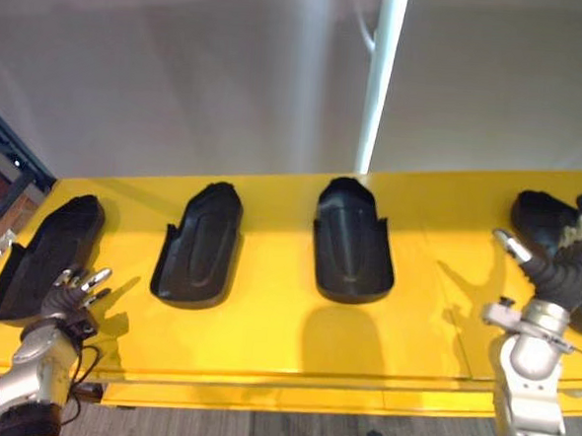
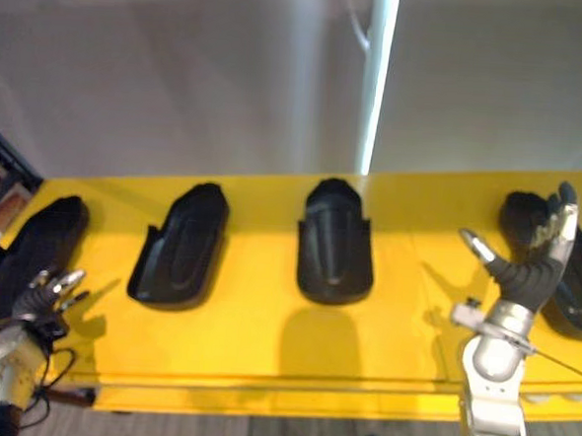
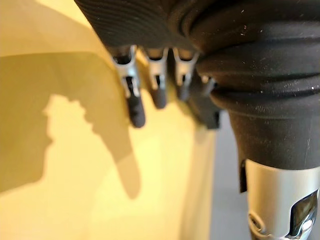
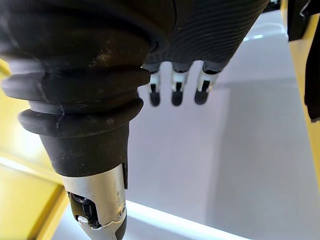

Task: Walk over and take plastic housings, then place them on the shelf

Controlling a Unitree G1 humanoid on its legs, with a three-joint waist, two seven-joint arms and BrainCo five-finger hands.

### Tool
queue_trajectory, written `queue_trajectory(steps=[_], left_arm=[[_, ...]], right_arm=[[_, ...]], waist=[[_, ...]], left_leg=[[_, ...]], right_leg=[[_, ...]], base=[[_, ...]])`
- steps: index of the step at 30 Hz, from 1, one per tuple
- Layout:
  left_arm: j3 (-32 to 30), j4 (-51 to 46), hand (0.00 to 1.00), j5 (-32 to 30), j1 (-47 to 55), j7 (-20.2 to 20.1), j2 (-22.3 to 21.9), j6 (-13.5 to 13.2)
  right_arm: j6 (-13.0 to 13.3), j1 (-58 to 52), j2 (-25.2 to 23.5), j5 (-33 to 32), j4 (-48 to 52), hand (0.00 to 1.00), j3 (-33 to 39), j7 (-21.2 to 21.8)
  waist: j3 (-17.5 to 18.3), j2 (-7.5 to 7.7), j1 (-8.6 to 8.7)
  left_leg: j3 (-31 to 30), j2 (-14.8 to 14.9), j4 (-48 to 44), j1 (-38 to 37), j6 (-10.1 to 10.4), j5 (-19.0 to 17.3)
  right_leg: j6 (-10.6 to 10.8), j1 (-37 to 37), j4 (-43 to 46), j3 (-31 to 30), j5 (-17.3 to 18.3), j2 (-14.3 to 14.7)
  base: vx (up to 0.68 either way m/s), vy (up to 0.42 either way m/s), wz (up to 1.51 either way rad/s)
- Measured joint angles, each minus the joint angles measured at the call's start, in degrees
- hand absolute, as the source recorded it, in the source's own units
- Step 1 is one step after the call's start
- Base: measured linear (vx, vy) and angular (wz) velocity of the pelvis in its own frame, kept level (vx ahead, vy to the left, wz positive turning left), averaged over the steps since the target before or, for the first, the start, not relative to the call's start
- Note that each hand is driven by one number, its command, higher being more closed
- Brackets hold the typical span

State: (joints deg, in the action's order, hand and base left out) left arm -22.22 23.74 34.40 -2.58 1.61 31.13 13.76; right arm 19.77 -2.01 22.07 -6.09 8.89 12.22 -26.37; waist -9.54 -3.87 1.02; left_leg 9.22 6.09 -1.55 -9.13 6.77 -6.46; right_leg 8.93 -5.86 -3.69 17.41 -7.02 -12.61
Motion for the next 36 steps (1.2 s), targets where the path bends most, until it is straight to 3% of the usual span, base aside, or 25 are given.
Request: queue_trajectory(steps=[8, 11, 15, 17, 18, 19, 21, 25, 29, 34, 36], left_arm=[[-0.10, 0.00, 0.00, -1.17, -0.20, 0.06, 0.00, -0.20], [-0.08, -0.02, 0.00, -1.45, -0.19, -0.28, 0.00, -1.42], [-0.08, -7.66, 0.00, -1.46, 0.47, -2.25, -0.25, -5.63], [-0.13, -14.93, 0.00, -1.42, 0.66, -1.64, -0.33, -10.04], [-0.55, -18.60, 0.00, -1.41, 0.66, 0.05, -0.87, -13.78], [-1.23, -20.66, 0.00, -1.41, 0.64, 0.89, -1.43, -15.31], [-4.18, -27.59, 0.00, -1.37, 0.30, 6.18, -4.45, -21.30], [-6.91, -36.77, 0.00, -1.83, 1.07, 15.07, -10.65, -28.44], [-6.99, -40.64, 0.00, -6.42, 3.07, 25.36, -14.49, -30.23], [-10.05, -40.62, 0.00, -5.66, 3.22, 40.85, -18.32, -29.86], [-10.87, -40.46, 0.00, -2.53, 3.25, 43.98, -19.00, -29.88]], right_arm=[[0.00, 0.00, 0.00, 0.00, -0.02, 0.00, 0.00, 0.00], [0.00, 0.00, 0.00, 0.00, -0.09, 0.00, 0.00, -0.01], [0.04, 0.00, -0.25, -0.01, -0.32, 0.00, 0.02, 0.18], [0.11, 0.00, -0.56, 0.04, -0.32, 0.00, 0.02, 0.22], [0.14, -0.02, -0.87, 0.06, -0.32, 0.00, 0.06, 0.17], [0.15, -0.02, -1.10, 0.07, -0.32, 0.00, 0.06, 0.16], [0.25, -0.10, -2.31, 0.16, -0.32, 0.00, 0.13, 0.07], [0.38, -0.32, -4.70, 0.27, -0.27, 0.00, 0.16, 0.01], [0.37, -0.61, -6.69, 1.30, -0.27, 0.00, 0.13, -0.15], [0.37, -0.84, -7.63, 1.35, -0.22, 0.00, -0.01, -0.75], [0.37, -1.19, -7.85, 1.36, -0.22, 0.00, -0.14, -1.02]], waist=[[-0.20, 0.31, 0.00], [-0.31, 0.49, 0.03], [-0.61, 0.96, -0.12], [-0.68, 1.07, -0.21], [-0.68, 1.06, -0.17], [-0.69, 1.03, -0.13], [-0.72, 0.84, -0.06], [-0.71, 0.68, -0.29], [-0.70, 0.67, -0.35], [-0.64, 0.78, -0.25], [-0.47, 0.97, -0.29]], left_leg=[[0.00, 0.00, -0.01, -0.03, 0.00, 0.00], [0.00, 0.00, -0.01, -0.03, 0.00, 0.00], [-0.04, -0.01, 0.00, -0.03, 0.00, 0.00], [-0.16, -0.05, 0.00, 0.00, 0.00, 0.00], [-0.21, -0.09, 0.00, 0.00, 0.00, 0.01], [-0.23, -0.10, 0.00, 0.00, 0.00, 0.01], [-0.34, -0.09, 0.00, -0.01, 0.00, 0.01], [-0.83, -0.03, 0.00, 0.07, 0.01, 0.11], [-1.33, -0.05, -0.02, -0.22, -0.02, 0.14], [-2.09, -0.09, -0.01, -0.32, 0.00, 0.20], [-2.36, -0.03, 0.09, -0.17, 0.09, 0.29]], right_leg=[[0.00, -0.02, 0.00, 0.00, 0.00, 0.00], [0.00, -0.02, 0.00, -0.01, 0.00, 0.00], [0.00, -0.04, 0.00, 0.01, 0.00, 0.00], [0.00, -0.07, 0.00, 0.12, 0.00, -0.04], [0.00, -0.08, 0.00, 0.15, 0.00, -0.08], [0.00, -0.08, 0.00, 0.16, 0.00, -0.09], [0.00, -0.15, 0.00, 0.32, 0.01, -0.10], [-0.03, -0.45, 0.00, 1.20, 0.04, -0.10], [-0.04, -1.36, -0.27, 1.72, 0.06, -0.11], [-0.04, -2.09, -0.62, 2.49, 0.05, -0.09], [-0.04, -2.14, -0.77, 2.75, 0.05, 0.00]], base=[[0.00, 0.000, 0.00], [0.00, 0.000, 0.00], [0.00, 0.000, 0.00], [0.00, 0.000, 0.00], [0.00, 0.000, 0.00], [0.00, 0.000, 0.00], [0.00, 0.000, 0.00], [0.00, 0.001, 0.07], [-0.02, 0.007, 0.06], [-0.01, 0.005, 0.05], [0.00, 0.004, 0.10]])
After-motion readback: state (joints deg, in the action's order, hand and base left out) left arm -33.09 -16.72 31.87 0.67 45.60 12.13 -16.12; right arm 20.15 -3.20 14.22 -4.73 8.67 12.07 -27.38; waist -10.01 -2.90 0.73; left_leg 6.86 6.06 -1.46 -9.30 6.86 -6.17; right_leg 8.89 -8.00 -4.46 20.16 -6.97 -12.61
